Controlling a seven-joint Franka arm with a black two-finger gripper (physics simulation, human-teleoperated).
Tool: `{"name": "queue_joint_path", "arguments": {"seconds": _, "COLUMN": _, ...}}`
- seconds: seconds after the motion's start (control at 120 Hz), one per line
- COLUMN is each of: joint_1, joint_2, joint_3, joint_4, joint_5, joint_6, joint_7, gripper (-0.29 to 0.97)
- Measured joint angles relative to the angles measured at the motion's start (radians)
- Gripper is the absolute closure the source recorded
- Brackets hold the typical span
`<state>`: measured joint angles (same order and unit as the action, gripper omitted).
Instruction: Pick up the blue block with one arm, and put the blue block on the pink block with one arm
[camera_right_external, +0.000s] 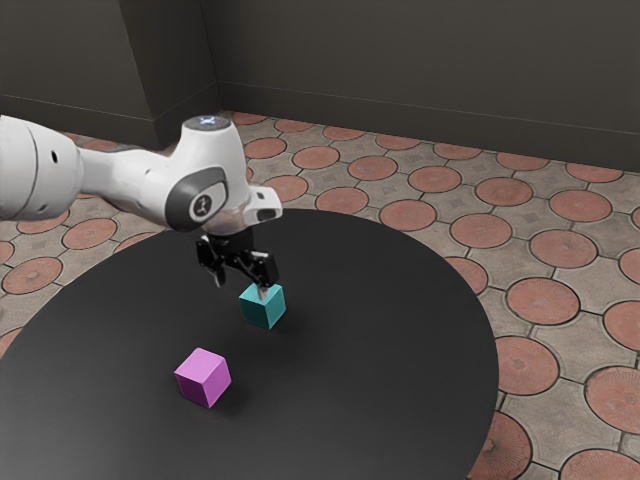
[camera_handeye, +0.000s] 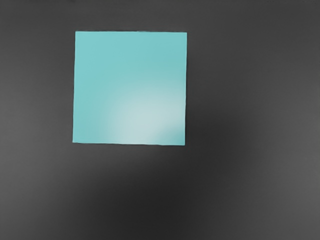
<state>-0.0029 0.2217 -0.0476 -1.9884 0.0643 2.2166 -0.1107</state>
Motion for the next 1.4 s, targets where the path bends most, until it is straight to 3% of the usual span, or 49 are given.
{"name": "queue_joint_path", "arguments": {"seconds": 0.375, "joint_1": 0.001, "joint_2": 0.125, "joint_3": 0.016, "joint_4": 0.114, "joint_5": 0.002, "joint_6": 0.033, "joint_7": 0.038, "gripper": 0.00}}
{"name": "queue_joint_path", "arguments": {"seconds": 1.4, "joint_1": 0.001, "joint_2": 0.270, "joint_3": 0.035, "joint_4": 0.242, "joint_5": -0.005, "joint_6": 0.016, "joint_7": 0.129, "gripper": 0.00}}
